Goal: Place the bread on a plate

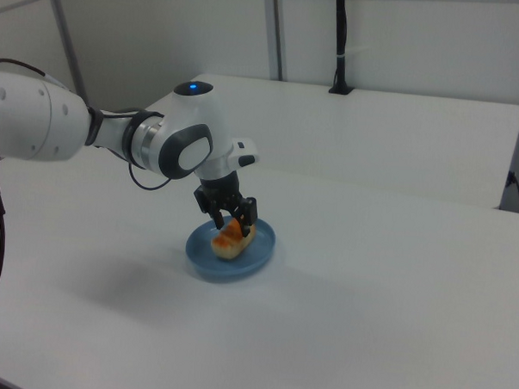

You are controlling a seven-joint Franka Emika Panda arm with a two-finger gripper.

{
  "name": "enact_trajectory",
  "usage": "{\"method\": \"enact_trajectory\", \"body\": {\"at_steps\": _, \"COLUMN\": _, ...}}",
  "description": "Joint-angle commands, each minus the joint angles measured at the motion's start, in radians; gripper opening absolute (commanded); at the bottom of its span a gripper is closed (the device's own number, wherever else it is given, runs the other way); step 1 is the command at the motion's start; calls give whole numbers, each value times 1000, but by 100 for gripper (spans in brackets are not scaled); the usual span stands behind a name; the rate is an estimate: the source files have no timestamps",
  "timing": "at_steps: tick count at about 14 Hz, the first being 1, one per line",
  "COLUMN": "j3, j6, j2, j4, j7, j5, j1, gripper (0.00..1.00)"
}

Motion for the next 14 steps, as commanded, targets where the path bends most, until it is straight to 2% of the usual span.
{"method": "enact_trajectory", "body": {"at_steps": 1, "j3": -9, "j6": 1, "j2": 16, "j4": 27, "j7": 37, "j5": -34, "j1": 19, "gripper": 100}}
{"method": "enact_trajectory", "body": {"at_steps": 4, "j3": -9, "j6": -34, "j2": -18, "j4": 27, "j7": 43, "j5": -50, "j1": 25, "gripper": 100}}
{"method": "enact_trajectory", "body": {"at_steps": 7, "j3": -7, "j6": -205, "j2": -148, "j4": 27, "j7": 69, "j5": -50, "j1": 12, "gripper": 100}}
{"method": "enact_trajectory", "body": {"at_steps": 11, "j3": 86, "j6": -406, "j2": -331, "j4": 29, "j7": 113, "j5": -53, "j1": -97, "gripper": 100}}
{"method": "enact_trajectory", "body": {"at_steps": 14, "j3": 95, "j6": -526, "j2": -415, "j4": 32, "j7": 115, "j5": -53, "j1": -107, "gripper": 100}}
